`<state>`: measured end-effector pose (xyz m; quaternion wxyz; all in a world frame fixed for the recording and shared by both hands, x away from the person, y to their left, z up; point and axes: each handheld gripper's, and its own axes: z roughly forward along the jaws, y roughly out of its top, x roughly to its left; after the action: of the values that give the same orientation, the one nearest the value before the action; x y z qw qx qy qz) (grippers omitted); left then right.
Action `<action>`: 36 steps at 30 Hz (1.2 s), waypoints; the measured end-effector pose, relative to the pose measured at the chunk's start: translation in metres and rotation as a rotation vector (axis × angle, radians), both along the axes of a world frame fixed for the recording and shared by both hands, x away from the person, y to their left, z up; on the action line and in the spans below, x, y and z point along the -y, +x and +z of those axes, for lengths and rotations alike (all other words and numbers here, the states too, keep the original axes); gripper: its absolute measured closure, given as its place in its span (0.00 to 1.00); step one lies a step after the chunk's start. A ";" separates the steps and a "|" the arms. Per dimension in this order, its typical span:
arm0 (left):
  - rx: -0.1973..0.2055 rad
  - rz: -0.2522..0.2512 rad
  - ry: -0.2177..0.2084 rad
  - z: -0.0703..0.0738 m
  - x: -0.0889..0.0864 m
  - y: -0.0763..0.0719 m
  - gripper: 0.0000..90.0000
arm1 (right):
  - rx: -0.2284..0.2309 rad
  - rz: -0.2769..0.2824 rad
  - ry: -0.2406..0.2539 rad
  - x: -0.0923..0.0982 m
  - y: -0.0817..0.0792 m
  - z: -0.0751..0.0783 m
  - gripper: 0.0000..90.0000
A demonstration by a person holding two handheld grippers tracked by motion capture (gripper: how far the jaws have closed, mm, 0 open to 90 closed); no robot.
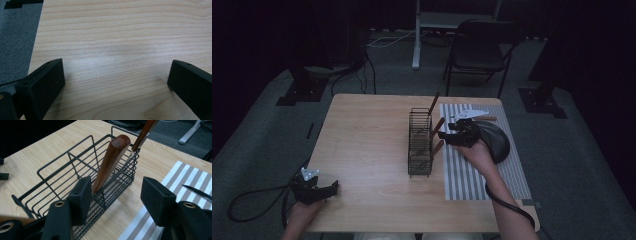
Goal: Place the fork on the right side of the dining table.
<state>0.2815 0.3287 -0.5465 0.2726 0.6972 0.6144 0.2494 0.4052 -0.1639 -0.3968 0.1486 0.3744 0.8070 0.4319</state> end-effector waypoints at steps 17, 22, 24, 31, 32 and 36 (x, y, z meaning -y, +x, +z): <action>0.000 0.000 0.000 0.000 0.000 0.000 0.02 | -0.046 0.025 0.045 -0.012 0.017 -0.003 0.66; 0.000 0.000 0.000 0.000 0.000 0.000 0.02 | -0.044 0.053 0.039 -0.016 0.016 -0.003 0.79; 0.000 0.001 0.000 0.000 0.000 0.000 0.02 | -0.038 0.075 0.042 -0.017 0.015 -0.003 0.80; 0.001 0.001 -0.001 0.000 0.000 -0.001 0.02 | -0.057 0.146 0.092 -0.013 0.013 -0.001 0.85; 0.001 0.001 -0.001 0.000 0.000 -0.001 0.02 | -0.055 0.147 0.093 -0.013 0.012 0.000 0.85; 0.001 0.001 -0.001 0.000 0.000 -0.001 0.02 | -0.046 0.147 0.091 -0.012 0.011 0.001 0.86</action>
<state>0.2808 0.3287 -0.5466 0.2731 0.6968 0.6145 0.2496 0.4160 -0.1518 -0.3958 0.0806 0.3303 0.8152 0.4690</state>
